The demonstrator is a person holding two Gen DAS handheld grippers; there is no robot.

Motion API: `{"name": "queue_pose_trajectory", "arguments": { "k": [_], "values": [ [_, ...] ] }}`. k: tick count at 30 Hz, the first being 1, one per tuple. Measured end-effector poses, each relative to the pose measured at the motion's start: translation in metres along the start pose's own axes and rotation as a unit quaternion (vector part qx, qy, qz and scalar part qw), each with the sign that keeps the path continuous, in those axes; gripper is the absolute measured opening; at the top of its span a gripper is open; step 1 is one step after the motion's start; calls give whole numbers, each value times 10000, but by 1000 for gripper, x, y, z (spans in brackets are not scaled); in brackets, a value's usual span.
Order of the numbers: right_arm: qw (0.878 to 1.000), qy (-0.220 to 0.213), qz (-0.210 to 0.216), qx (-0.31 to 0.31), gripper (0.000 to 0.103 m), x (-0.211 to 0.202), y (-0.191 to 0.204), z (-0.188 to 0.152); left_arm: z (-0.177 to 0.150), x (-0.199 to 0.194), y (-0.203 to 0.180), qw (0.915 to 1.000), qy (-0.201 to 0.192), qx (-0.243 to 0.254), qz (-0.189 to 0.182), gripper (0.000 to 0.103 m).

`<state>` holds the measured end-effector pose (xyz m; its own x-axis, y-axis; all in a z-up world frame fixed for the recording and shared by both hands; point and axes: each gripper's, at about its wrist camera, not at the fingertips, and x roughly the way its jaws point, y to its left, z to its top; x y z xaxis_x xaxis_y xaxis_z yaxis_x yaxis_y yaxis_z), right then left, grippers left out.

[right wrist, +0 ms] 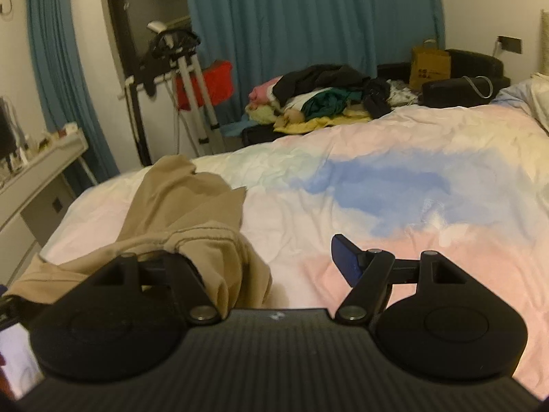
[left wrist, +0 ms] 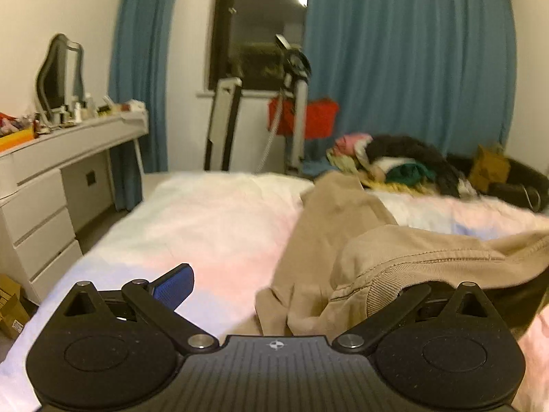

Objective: Fold clothes

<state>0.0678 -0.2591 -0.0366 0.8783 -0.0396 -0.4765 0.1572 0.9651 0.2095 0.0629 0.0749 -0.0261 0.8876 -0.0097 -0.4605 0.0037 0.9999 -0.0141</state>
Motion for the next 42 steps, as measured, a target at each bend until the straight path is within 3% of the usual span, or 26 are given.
{"name": "queue_pose_trajectory", "arguments": {
  "k": [6,11,14,17,19,23,27,28,33,36,38,42],
  "values": [
    [9989,-253,100,370,70,3,-22,-18,-14,-2,-19,9981,142,576,-142,103],
    [9990,-333,149,256,70,-1,-30,-18,-12,-6,-29,9978,-406,484,206,103],
    [9997,30,187,178,70,6,-32,-22,-8,-16,-31,9941,-1001,231,346,103],
    [9971,620,410,135,70,16,-37,-30,-3,-27,-29,9895,-1416,-60,292,103],
    [9908,1183,620,-237,70,25,-34,-35,-2,-31,-28,9863,-1611,-86,329,103],
    [9778,1625,808,-1047,74,26,-21,-42,-1,-35,-25,9865,-1580,-198,389,103],
    [9652,1760,881,-1720,78,21,-6,-53,1,-38,-18,9862,-1549,-306,494,103],
    [9654,1719,736,-1818,78,22,-3,-55,2,-39,-18,9863,-1541,-277,515,103],
    [9877,519,-350,-1436,78,5,-11,-39,-3,-39,-30,9855,-1567,-11,651,103],
    [9980,-279,-323,-470,78,-10,-30,-28,-6,-35,-34,9862,-1516,-37,661,103],
    [9974,-659,-292,51,78,-15,-38,-21,-5,-35,-36,9854,-1560,-64,679,103],
    [9903,-1285,-533,34,78,-39,-18,18,25,-56,-38,9740,-2108,-98,830,103]
  ]
}}
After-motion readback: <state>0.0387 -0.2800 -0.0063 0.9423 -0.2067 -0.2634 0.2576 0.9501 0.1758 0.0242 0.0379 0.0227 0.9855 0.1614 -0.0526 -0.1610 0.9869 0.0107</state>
